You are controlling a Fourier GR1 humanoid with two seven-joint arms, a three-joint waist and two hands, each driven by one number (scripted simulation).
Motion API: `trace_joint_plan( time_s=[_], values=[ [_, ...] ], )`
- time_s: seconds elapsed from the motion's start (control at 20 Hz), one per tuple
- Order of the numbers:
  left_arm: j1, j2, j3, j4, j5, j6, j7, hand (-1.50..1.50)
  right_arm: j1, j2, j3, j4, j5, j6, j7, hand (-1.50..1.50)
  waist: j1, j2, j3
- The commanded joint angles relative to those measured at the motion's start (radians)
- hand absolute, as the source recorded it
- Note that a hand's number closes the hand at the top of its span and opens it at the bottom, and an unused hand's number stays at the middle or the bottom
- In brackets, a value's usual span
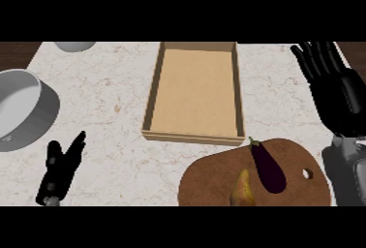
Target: Pick the eggplant from the cutting board and place it in the cardboard box
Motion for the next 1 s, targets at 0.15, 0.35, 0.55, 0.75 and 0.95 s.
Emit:
trace_joint_plan(
  time_s=[0.15, 0.35, 0.55, 0.75, 0.95],
  values=[
    [0.057, 0.121, 0.051, -0.228, -0.078, 0.030, -0.058, 0.00, -0.033, 0.032, 0.056, 0.095, 0.010, 0.054, -0.048, -1.50, 0.011, -0.012, -0.014],
    [0.219, 0.202, 0.069, -0.285, -0.105, 0.036, -0.046, 0.00, 0.007, -0.173, 0.132, 0.145, 0.297, 0.054, 0.008, 1.50, -0.046, -0.038, -0.035],
    [0.207, 0.171, 0.077, -0.294, -0.109, 0.046, -0.089, 0.00, 0.062, -0.017, 0.080, 0.186, 0.226, -0.077, -0.029, -1.50, -0.068, -0.028, -0.018],
    [0.237, 0.164, 0.082, -0.311, -0.117, 0.051, -0.108, 0.00, 0.072, -0.059, 0.122, 0.186, 0.275, -0.036, -0.073, -1.50, -0.079, -0.035, -0.020],
    [0.252, 0.172, 0.094, -0.306, -0.121, 0.037, -0.129, 0.00, 0.050, -0.172, 0.210, 0.214, 0.396, 0.047, -0.049, -1.50, -0.069, -0.034, -0.027]
  ],
)
